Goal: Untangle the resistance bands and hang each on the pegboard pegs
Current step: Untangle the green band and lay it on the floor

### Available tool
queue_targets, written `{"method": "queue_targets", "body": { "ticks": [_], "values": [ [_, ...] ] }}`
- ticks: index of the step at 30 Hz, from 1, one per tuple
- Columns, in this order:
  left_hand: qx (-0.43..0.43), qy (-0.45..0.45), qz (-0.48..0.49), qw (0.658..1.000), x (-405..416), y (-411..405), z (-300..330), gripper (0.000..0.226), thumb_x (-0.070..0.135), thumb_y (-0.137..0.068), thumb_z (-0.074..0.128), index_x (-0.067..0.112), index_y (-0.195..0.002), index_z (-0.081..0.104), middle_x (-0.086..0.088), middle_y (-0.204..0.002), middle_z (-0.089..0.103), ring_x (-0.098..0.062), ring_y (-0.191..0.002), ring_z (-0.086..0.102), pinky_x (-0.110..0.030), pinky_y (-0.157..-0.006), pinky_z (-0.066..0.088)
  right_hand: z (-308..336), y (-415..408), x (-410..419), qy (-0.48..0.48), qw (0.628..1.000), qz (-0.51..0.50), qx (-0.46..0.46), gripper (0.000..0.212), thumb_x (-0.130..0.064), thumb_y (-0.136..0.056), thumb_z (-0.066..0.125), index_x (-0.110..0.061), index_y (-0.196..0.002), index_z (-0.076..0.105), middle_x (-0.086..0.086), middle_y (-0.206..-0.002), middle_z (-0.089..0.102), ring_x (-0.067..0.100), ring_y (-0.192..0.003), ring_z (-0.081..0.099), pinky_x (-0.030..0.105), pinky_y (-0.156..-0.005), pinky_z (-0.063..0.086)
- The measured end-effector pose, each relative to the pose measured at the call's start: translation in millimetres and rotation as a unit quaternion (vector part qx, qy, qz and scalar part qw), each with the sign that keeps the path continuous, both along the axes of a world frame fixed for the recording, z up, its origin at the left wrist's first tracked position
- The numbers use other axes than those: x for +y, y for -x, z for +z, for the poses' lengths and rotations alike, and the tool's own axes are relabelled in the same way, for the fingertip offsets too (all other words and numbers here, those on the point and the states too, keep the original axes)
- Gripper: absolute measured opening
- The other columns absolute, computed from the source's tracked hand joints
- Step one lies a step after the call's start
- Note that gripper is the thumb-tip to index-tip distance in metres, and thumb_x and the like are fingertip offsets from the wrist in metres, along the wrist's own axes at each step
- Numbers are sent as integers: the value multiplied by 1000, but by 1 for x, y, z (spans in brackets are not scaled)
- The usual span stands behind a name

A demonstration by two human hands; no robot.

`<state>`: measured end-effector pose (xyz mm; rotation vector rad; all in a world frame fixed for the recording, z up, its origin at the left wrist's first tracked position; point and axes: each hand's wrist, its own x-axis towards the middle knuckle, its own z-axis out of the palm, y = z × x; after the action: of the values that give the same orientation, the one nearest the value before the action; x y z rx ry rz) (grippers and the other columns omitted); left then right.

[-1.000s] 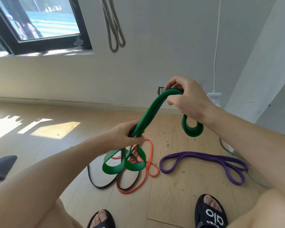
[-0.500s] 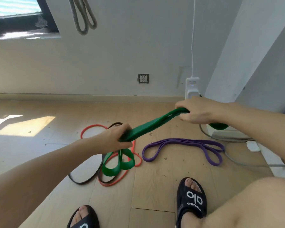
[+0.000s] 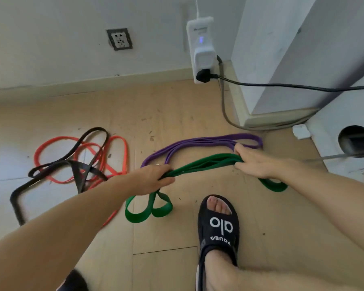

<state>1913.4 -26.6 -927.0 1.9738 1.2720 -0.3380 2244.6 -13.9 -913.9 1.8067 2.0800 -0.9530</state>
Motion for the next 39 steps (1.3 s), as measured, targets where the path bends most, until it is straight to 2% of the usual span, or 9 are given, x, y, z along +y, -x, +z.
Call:
{"method": "queue_targets", "body": {
  "ticks": [4,7,9,13,19,24,27,32,39],
  "values": [
    [6,41,47,998,0,-9,-62,26,46,-108,39,25,-114,53,0,-95,58,-14,-83,58,-34,-79,51,-66,-6,-7,18,999,-6,38,21,-26,-100,53,-33,-88,37,-4,-98,52,24,-90,56,43,-75,47],
    [28,16,64,997,0,-12,-100,36,51,-106,36,26,-127,50,4,-111,54,-14,-93,59,-40,-88,55,-111,-11,-16,-6,1000,6,21,11,-25,-101,52,-27,-112,49,-5,-118,50,25,-101,58,38,-74,46],
    [45,-31,74,996,3,-17,-116,38,51,-106,35,24,-131,46,3,-117,48,-18,-93,60,-41,-81,57,-137,-13,-23,-75,997,-3,-2,27,-22,-100,54,-18,-126,55,1,-122,53,29,-101,59,43,-74,51],
    [77,-179,57,979,0,-31,-128,32,44,-103,47,17,-121,51,-4,-114,46,-28,-92,60,-40,-69,49,-164,-20,-25,-202,978,-48,-36,22,-16,-91,65,-10,-112,64,10,-107,60,35,-91,61,45,-70,51],
    [170,-207,31,963,-11,-41,-123,63,48,-85,59,18,-137,41,-3,-125,48,-24,-114,48,-36,-101,46,-157,-21,-14,-251,962,-1,-110,20,-17,-86,73,-9,-103,67,12,-100,64,34,-93,60,45,-81,51],
    [237,-210,18,948,-33,-33,-123,64,53,-84,59,16,-133,41,-6,-123,51,-26,-111,50,-37,-98,44,-148,-11,-15,-232,964,22,-130,35,-22,-86,71,-11,-117,62,10,-109,64,32,-104,59,44,-96,48],
    [257,-185,9,948,-34,-30,-122,49,34,-93,54,16,-136,40,-8,-129,50,-27,-113,54,-36,-93,47,-146,-7,-14,-231,966,64,-94,40,-26,-88,70,-15,-125,61,7,-112,65,30,-108,61,45,-102,47],
    [234,-187,39,953,-24,-27,-118,34,21,-99,50,18,-132,44,-7,-134,48,-25,-104,62,-33,-56,44,-140,-11,-4,-236,963,74,-103,23,-22,-96,63,-16,-118,63,5,-107,67,27,-100,65,42,-87,51],
    [264,-171,-25,949,-44,-14,-117,67,50,-76,70,21,-132,46,-2,-120,57,-28,-104,58,-42,-88,46,-127,-14,6,-216,965,69,-131,23,-25,-100,56,-18,-122,59,4,-112,65,27,-103,63,40,-86,48]
  ]
}}
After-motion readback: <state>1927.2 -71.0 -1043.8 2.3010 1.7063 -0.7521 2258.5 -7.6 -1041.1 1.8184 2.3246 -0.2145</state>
